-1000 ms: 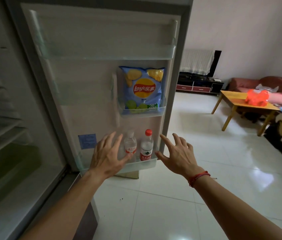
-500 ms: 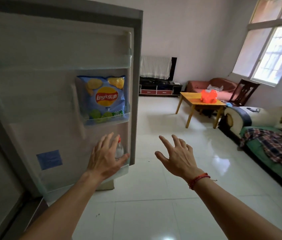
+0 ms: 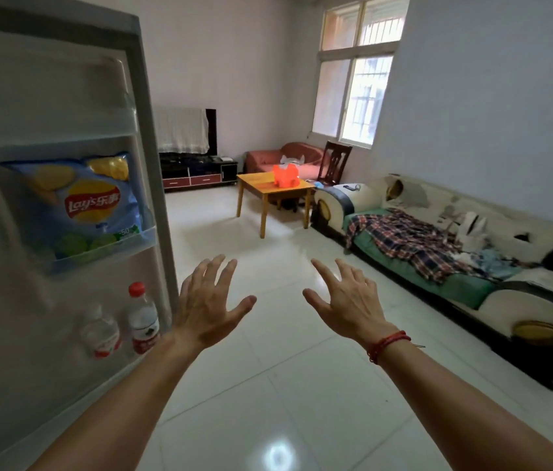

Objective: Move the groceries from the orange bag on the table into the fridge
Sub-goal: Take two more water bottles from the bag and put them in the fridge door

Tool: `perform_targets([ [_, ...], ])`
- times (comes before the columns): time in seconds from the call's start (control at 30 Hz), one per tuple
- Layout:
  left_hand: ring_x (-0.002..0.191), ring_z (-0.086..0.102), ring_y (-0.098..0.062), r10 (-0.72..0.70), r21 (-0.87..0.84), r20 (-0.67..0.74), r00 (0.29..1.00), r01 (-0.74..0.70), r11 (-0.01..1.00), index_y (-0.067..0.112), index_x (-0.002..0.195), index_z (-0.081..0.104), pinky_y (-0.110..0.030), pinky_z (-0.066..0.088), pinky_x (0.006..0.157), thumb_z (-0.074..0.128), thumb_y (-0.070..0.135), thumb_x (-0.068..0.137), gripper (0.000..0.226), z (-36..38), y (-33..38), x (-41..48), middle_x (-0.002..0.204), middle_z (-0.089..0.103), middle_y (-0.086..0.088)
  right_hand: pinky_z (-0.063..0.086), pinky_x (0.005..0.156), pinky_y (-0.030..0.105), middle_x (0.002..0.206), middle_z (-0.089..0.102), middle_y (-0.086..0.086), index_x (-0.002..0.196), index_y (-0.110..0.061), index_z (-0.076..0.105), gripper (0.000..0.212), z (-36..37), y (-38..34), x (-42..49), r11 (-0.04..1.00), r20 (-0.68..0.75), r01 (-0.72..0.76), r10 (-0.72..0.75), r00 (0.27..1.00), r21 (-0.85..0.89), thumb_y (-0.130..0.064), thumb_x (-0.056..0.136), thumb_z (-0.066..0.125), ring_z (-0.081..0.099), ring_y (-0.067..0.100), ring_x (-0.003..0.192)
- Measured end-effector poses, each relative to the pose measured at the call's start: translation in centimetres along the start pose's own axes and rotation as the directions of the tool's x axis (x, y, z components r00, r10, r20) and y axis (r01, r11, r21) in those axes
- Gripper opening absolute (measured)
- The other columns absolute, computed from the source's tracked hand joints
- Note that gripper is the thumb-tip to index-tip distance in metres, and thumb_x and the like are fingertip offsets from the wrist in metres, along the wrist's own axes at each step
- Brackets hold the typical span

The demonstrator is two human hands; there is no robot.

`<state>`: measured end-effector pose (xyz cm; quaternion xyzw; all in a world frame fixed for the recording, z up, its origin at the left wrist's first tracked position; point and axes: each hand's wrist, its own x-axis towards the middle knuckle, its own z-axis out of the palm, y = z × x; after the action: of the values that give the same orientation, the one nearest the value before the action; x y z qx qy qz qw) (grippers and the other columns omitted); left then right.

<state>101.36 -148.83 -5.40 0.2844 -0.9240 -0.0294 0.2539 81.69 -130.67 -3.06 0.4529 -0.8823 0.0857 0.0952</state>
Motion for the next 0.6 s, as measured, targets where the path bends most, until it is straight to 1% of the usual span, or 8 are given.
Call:
perform_targets([
  [0.13,0.137,0.04,-0.035,0.073,-0.009,0.015,0.997,-0.073,0.997,0.017,0.145,0.042,-0.054,0.04,0.103,0.038,0.072,0.085,0.082,0.9,2.4,1.1,0.151,0.042,-0.011,0.03,0.115,0.053,0.162,0.027,0.016,0.159,-0.04,0.017,0.069,-0.5,2.6,-1.5,0.997,-0.013,-0.074,0.074,0.997,-0.005,-0.066,0.098,0.035,0.03,0.035,0.146],
  [0.27,0.137,0.04,-0.036,0.132,-0.018,0.014,0.991,-0.131,0.991,0.017,0.145,0.042,-0.055,0.041,0.102,0.039,0.072,0.085,0.081,1.9,4.6,2.1,0.151,0.041,-0.012,0.028,0.116,0.053,0.163,0.025,0.015,0.159,-0.041,0.017,0.068,-0.6,4.8,-2.3,0.991,-0.014,-0.132,0.132,0.991,-0.01,-0.067,0.098,0.034,0.027,0.034,0.147],
  [0.43,0.136,0.041,-0.036,0.157,-0.002,0.016,0.987,-0.157,0.988,0.014,0.143,0.044,-0.054,0.041,0.101,0.038,0.071,0.086,0.081,2.8,6.7,3.1,0.15,0.042,-0.013,0.028,0.115,0.053,0.163,0.024,0.015,0.159,-0.04,0.018,0.068,-0.3,7.0,-2.0,0.989,-0.021,-0.15,0.15,0.988,-0.005,-0.067,0.098,0.035,0.027,0.034,0.147],
  [0.6,0.136,0.04,-0.036,0.153,0.02,0.013,0.988,-0.153,0.988,0.013,0.142,0.044,-0.053,0.041,0.101,0.038,0.07,0.086,0.08,3.6,8.2,3.9,0.149,0.042,-0.014,0.029,0.115,0.053,0.163,0.024,0.016,0.159,-0.04,0.017,0.069,0.1,8.9,-1.3,0.989,-0.009,-0.148,0.148,0.989,0.0,-0.067,0.098,0.034,0.028,0.035,0.146],
])
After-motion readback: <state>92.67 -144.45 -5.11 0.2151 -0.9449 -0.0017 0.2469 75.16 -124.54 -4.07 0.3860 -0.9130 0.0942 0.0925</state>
